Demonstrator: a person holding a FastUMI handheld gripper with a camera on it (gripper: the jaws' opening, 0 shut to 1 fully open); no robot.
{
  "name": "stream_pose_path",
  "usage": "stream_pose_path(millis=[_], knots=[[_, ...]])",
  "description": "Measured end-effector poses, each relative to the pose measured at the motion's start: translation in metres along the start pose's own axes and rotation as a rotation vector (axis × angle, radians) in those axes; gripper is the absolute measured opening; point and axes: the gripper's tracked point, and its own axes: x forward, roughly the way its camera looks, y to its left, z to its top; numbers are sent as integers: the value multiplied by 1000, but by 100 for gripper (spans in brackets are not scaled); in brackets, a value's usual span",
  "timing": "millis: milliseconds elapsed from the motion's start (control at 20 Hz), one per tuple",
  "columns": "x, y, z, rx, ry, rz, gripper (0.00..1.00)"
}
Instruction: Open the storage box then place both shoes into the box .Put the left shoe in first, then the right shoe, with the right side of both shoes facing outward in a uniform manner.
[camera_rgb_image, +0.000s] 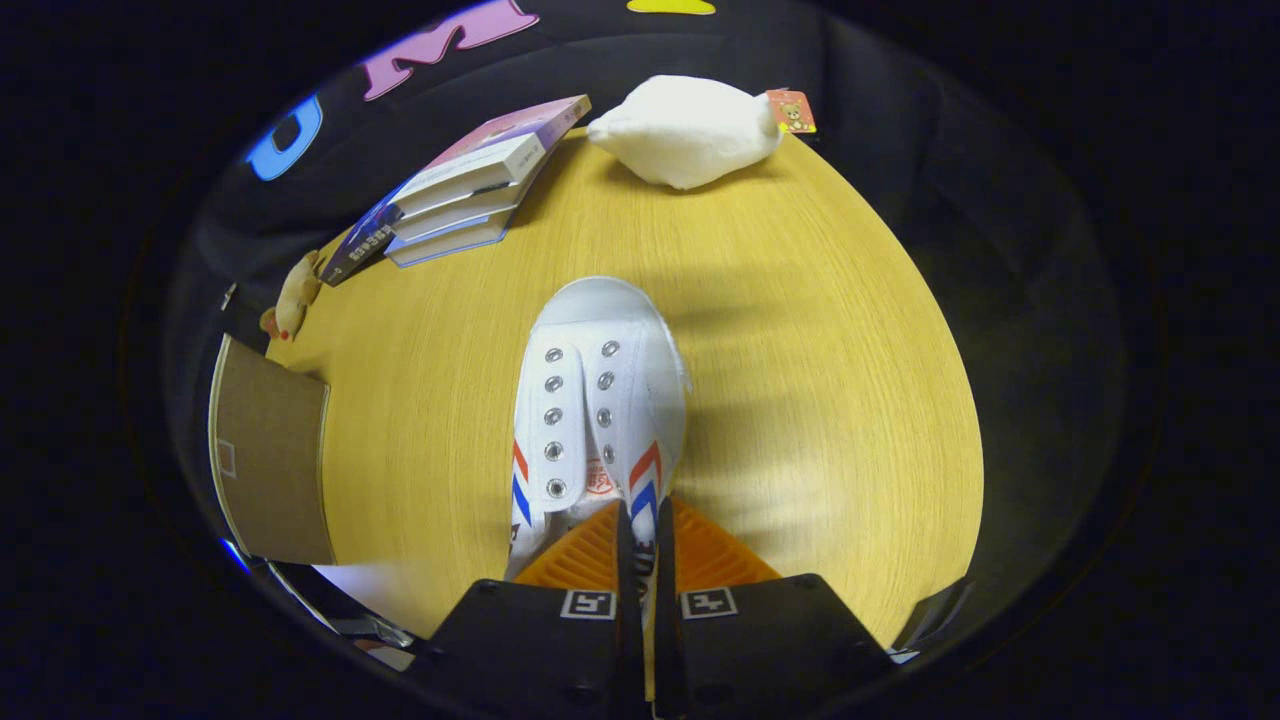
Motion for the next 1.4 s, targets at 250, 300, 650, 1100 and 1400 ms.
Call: stream_pose_path(millis=[250,300,650,1100,1400], knots=[[-9,7,0,62,-3,-3,5],[-13,12,0,71,-6,-3,5],[-79,77,12,169,-77,37,5],[-161,212,25,205,-164,119,5],[-182,321,23,210,-171,231,5]])
